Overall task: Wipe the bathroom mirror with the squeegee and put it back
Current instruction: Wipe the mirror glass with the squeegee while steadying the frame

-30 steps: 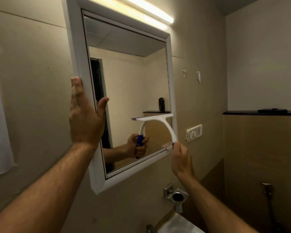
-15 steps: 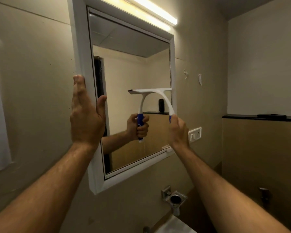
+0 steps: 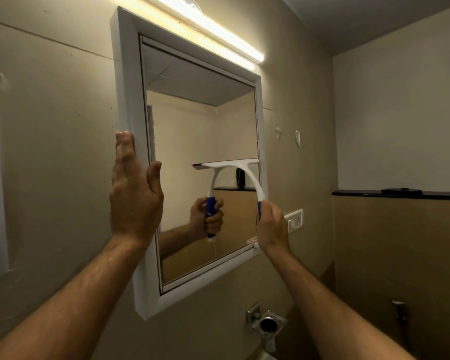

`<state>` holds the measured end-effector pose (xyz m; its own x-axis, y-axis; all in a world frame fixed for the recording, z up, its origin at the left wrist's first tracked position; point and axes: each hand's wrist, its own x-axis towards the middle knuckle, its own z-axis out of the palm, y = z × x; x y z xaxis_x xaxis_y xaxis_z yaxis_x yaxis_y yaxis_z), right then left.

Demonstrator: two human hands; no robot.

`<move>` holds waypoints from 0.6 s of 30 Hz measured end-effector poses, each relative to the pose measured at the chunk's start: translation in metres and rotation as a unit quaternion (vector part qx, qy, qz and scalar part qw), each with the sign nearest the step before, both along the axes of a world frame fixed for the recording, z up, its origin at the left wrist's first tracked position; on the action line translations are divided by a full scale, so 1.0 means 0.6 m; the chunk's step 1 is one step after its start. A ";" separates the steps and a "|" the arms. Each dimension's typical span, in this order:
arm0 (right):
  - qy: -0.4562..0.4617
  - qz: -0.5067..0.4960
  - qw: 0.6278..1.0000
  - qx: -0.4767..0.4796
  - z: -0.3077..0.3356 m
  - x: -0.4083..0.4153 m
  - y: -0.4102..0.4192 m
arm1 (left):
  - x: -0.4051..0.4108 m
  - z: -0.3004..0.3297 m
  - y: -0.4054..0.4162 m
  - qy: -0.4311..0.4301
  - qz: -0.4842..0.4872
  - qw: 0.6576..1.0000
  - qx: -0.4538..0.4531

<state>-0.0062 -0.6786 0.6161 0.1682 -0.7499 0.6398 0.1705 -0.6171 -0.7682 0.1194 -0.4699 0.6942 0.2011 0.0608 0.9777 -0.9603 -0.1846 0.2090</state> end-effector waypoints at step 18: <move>-0.085 0.087 0.993 0.002 0.202 -0.008 0.005 | -0.040 0.040 -0.140 0.236 -0.465 0.851 0.058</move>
<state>-0.0108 -0.6756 0.7371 0.1849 -0.7216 0.6672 0.4014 -0.5642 -0.7215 0.0957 -0.5542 0.7179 0.4816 -0.4321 0.7624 -0.5155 0.5639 0.6452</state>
